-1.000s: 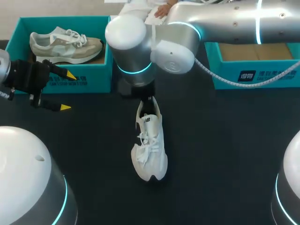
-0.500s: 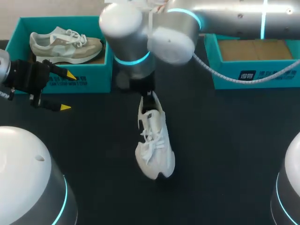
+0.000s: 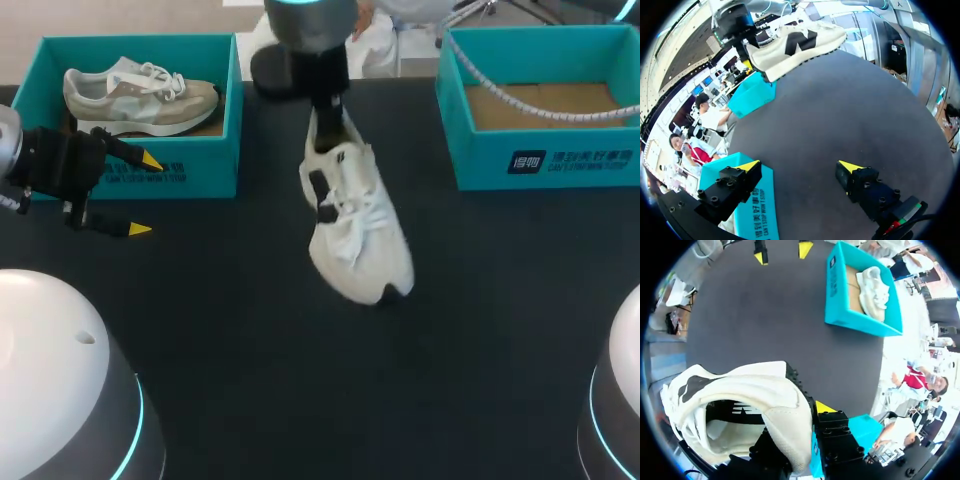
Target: Take the shoe out of the shoebox, open the shoe tongue, remove and reinsert the insole, then place the shoe into the shoebox
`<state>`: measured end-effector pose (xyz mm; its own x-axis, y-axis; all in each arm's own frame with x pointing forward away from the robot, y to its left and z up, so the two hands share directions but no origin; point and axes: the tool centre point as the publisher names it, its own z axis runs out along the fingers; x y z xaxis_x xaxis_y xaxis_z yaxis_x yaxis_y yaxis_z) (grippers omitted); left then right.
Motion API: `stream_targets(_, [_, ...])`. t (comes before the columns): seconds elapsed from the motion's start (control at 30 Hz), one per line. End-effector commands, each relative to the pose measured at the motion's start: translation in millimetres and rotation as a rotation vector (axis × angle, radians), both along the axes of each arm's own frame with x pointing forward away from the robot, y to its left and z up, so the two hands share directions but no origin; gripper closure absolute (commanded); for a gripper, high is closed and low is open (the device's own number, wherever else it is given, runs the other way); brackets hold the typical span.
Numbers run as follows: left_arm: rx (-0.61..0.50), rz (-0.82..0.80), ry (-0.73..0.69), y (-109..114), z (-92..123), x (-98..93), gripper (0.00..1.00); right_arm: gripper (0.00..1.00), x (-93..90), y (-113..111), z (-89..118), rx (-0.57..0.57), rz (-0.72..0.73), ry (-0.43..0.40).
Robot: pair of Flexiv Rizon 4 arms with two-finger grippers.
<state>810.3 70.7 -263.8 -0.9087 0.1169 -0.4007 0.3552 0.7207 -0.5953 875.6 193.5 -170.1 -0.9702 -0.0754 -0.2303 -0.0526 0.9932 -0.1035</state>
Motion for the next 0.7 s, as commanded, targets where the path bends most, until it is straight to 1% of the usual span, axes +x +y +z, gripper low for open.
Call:
stream_targets(0.03, [0.003, 0.0, 0.001, 0.3, 0.7, -0.9, 0.0, 1.0, -4.0, -21.7, 49.1, -0.001, -0.006, -0.042])
stream_targets(0.07, [0.003, 0.0, 0.001, 0.3, 0.7, -0.9, 0.0, 1.0, -2.4, -23.3, 53.9, -0.001, -0.004, -0.075])
stream_targets(0.7, [0.003, 0.0, 0.001, 0.3, 0.7, -0.9, 0.0, 1.0, -2.4, -23.3, 53.9, -0.001, -0.004, -0.075])
